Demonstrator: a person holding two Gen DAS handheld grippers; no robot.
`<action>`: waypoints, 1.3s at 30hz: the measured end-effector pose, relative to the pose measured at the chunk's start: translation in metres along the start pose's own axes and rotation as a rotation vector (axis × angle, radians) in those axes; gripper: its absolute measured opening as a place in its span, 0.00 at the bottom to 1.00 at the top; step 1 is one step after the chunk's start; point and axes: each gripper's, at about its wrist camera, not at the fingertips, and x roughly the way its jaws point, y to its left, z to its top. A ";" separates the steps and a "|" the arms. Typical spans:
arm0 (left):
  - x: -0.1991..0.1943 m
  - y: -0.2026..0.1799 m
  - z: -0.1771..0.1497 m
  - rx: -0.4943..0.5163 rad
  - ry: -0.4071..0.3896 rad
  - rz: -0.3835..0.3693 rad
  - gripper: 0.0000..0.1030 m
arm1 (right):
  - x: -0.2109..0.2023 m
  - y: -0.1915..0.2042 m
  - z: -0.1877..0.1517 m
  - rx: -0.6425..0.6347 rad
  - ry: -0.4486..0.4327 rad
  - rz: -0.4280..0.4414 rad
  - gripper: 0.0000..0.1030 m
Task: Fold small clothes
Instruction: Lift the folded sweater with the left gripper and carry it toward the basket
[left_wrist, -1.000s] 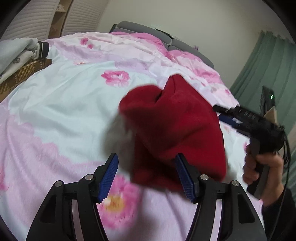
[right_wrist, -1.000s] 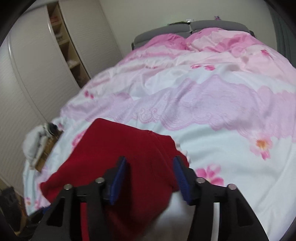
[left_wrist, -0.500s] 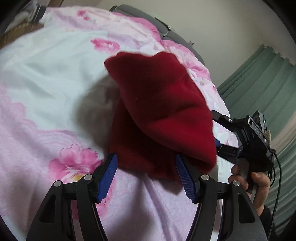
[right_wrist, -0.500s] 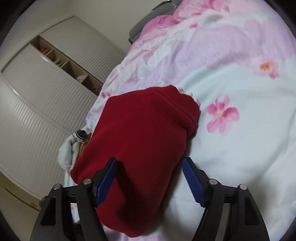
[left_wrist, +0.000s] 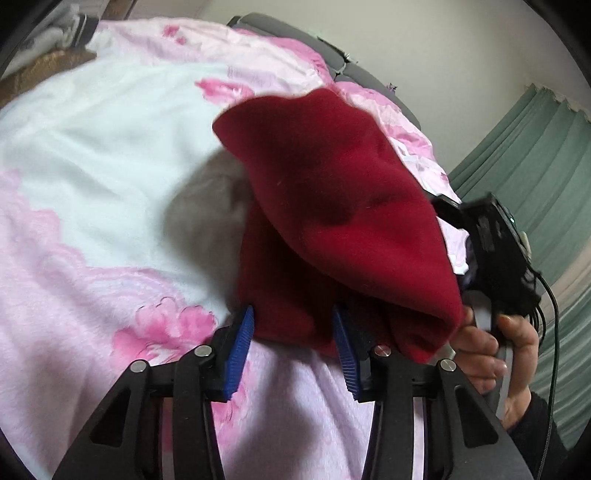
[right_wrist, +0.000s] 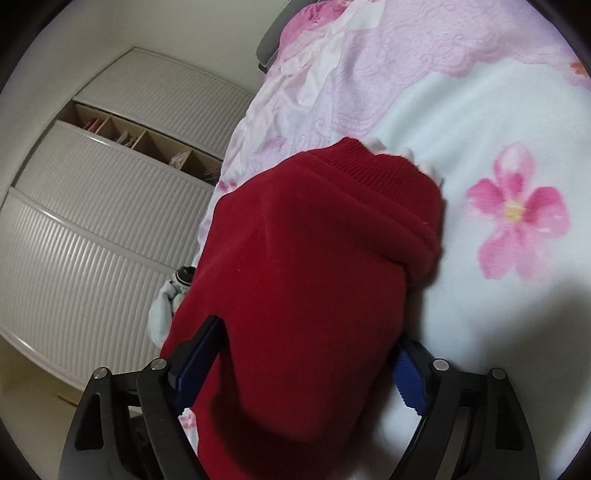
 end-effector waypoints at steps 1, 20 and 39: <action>-0.007 -0.004 -0.001 0.027 -0.025 0.014 0.42 | 0.005 0.003 -0.001 -0.008 0.010 0.002 0.87; 0.005 0.010 -0.015 -0.068 0.066 -0.041 0.57 | 0.005 0.018 -0.008 -0.069 -0.013 -0.021 0.58; -0.070 0.007 0.038 -0.006 -0.102 -0.088 0.32 | -0.036 0.097 -0.012 -0.185 -0.103 0.075 0.50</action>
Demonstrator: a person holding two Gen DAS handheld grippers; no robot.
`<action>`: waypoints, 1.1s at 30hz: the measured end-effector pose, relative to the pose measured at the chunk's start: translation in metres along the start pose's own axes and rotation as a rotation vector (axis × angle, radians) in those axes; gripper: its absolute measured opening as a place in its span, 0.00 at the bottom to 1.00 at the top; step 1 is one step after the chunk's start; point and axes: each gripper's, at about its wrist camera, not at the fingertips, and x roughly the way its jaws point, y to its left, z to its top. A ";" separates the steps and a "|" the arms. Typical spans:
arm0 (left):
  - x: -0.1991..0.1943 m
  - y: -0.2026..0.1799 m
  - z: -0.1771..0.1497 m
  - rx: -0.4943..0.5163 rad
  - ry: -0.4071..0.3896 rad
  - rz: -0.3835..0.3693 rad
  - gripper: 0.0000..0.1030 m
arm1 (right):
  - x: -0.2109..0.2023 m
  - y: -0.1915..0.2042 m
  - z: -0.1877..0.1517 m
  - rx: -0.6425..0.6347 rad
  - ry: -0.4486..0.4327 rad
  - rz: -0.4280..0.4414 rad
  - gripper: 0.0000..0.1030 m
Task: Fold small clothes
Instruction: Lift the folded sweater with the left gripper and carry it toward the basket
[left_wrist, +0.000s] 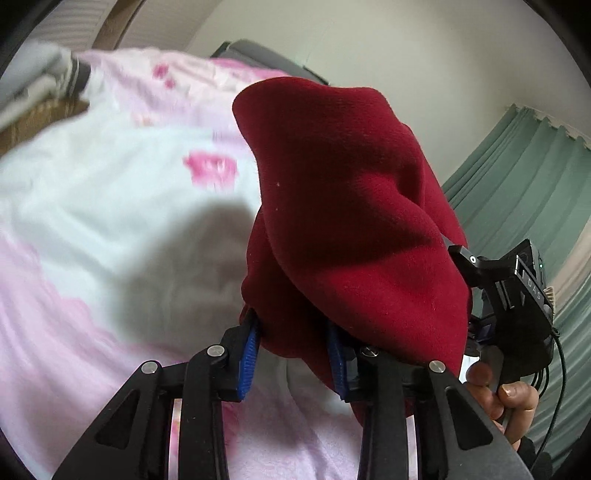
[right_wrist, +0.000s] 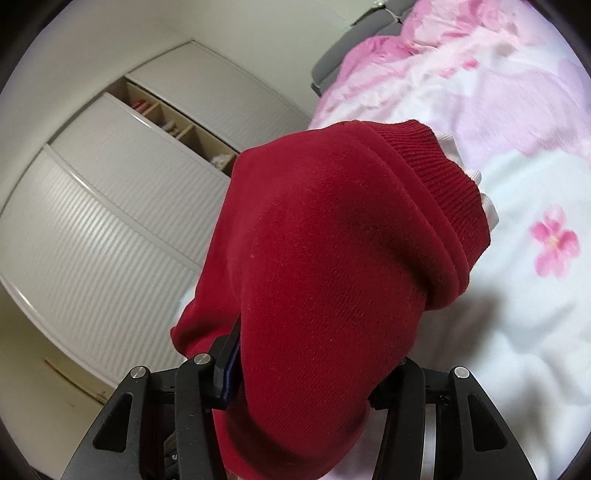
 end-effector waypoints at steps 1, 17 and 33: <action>-0.010 0.002 0.007 0.009 -0.015 0.011 0.32 | 0.004 0.009 0.002 -0.007 0.000 0.012 0.50; -0.211 0.110 0.138 -0.023 -0.312 0.283 0.32 | 0.230 0.227 0.038 -0.094 0.180 0.343 0.50; -0.208 0.282 0.172 -0.171 -0.240 0.484 0.32 | 0.469 0.222 -0.008 0.069 0.483 0.168 0.50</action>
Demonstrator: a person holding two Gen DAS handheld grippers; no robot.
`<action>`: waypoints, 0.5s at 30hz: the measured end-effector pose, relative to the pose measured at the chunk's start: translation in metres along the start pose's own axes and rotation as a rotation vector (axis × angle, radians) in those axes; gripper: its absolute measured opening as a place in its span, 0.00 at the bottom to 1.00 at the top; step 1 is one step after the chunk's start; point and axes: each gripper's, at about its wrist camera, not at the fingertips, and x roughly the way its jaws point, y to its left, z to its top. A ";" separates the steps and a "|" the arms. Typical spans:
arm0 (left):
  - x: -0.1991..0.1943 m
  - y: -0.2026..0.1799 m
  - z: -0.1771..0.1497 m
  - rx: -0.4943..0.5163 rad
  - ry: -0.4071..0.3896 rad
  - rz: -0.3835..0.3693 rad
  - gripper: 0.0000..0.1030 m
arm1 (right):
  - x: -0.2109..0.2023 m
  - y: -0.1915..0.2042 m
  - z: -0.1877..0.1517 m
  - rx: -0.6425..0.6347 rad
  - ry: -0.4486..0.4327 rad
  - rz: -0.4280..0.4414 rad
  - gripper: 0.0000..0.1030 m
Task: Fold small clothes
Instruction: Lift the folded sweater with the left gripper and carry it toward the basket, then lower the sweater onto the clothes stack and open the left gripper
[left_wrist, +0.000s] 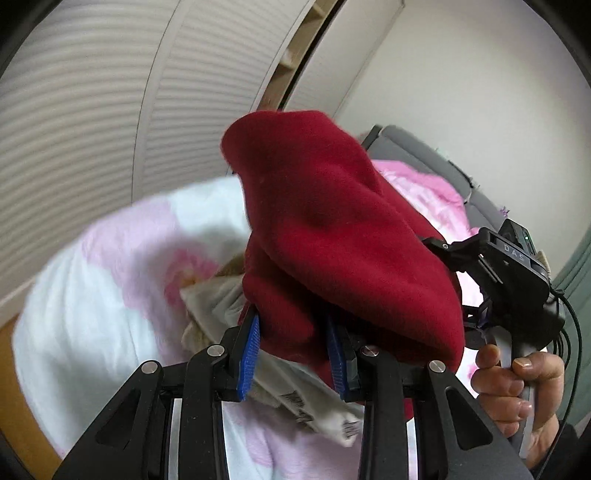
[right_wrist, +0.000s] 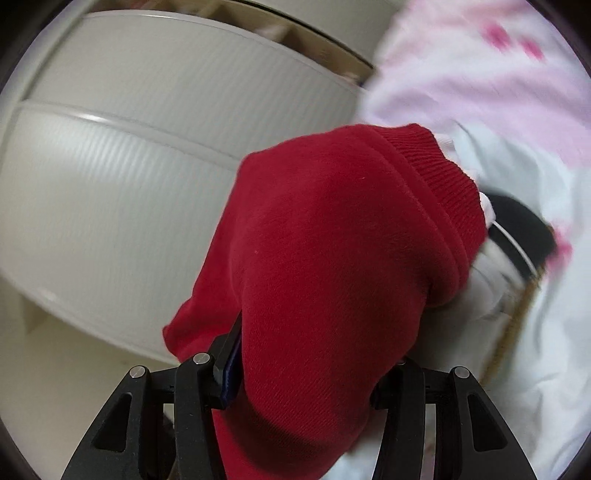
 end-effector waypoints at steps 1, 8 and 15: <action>0.006 0.004 -0.004 0.001 0.002 -0.004 0.32 | 0.002 -0.003 0.000 -0.012 -0.007 -0.005 0.51; 0.003 -0.004 -0.013 0.029 -0.018 -0.016 0.34 | -0.009 0.001 0.002 -0.027 -0.020 -0.062 0.72; -0.049 -0.017 -0.005 0.083 -0.096 0.009 0.58 | -0.036 0.021 -0.002 -0.078 -0.030 -0.197 0.78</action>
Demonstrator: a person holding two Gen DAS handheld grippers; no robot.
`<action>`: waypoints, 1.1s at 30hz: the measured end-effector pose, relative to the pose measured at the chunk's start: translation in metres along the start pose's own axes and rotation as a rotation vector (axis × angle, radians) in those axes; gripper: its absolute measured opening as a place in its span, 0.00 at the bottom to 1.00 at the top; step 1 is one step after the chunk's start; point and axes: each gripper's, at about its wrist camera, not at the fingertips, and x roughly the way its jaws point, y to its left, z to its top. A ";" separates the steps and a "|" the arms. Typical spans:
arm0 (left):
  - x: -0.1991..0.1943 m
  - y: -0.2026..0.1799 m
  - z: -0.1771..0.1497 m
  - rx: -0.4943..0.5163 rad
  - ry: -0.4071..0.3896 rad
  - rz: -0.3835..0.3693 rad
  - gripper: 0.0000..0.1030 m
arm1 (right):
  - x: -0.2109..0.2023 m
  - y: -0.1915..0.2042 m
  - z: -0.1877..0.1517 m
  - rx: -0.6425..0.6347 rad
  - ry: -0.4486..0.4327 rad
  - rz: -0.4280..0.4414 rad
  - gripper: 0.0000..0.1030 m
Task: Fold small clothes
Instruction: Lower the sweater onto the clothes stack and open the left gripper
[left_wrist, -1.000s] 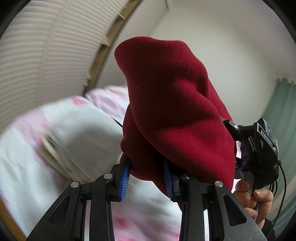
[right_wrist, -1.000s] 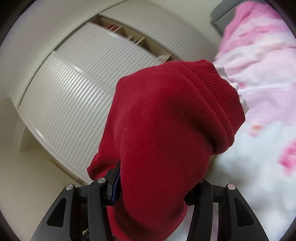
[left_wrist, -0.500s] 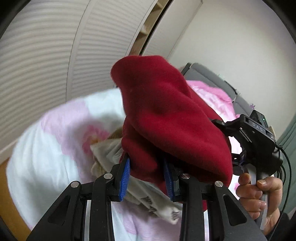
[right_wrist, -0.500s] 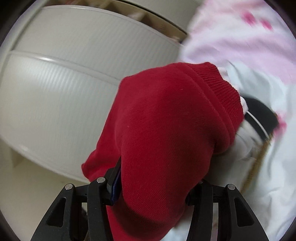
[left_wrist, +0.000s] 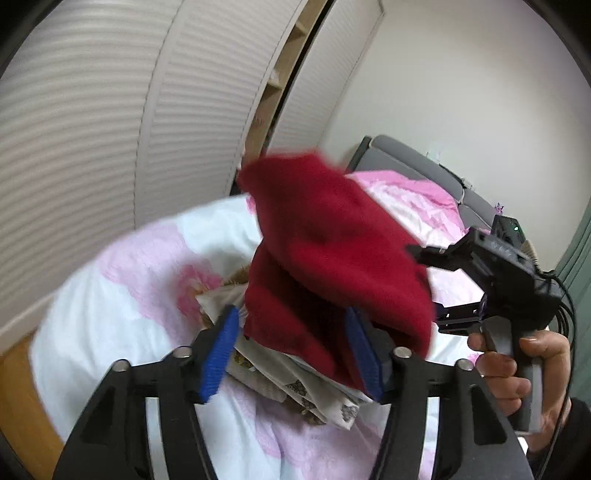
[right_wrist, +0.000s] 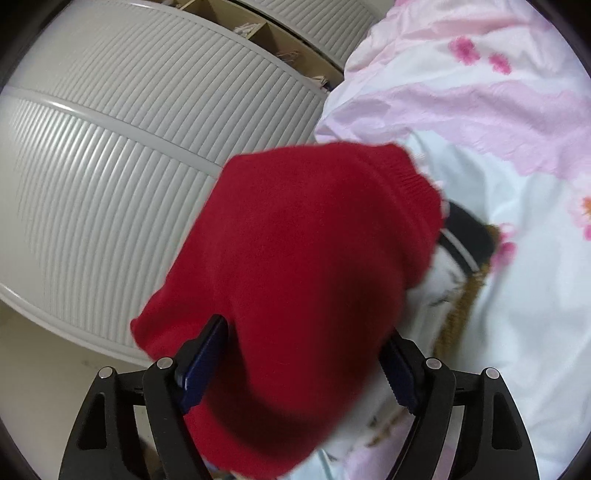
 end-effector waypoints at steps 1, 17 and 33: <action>-0.011 -0.005 0.002 0.011 -0.016 0.003 0.58 | -0.012 0.000 -0.004 -0.033 -0.030 -0.029 0.78; 0.029 -0.056 0.050 0.215 -0.055 0.030 0.59 | -0.023 0.094 -0.012 -0.675 -0.255 -0.456 0.78; 0.072 -0.019 0.020 0.175 0.010 0.061 0.60 | 0.043 0.068 -0.022 -0.729 -0.183 -0.471 0.79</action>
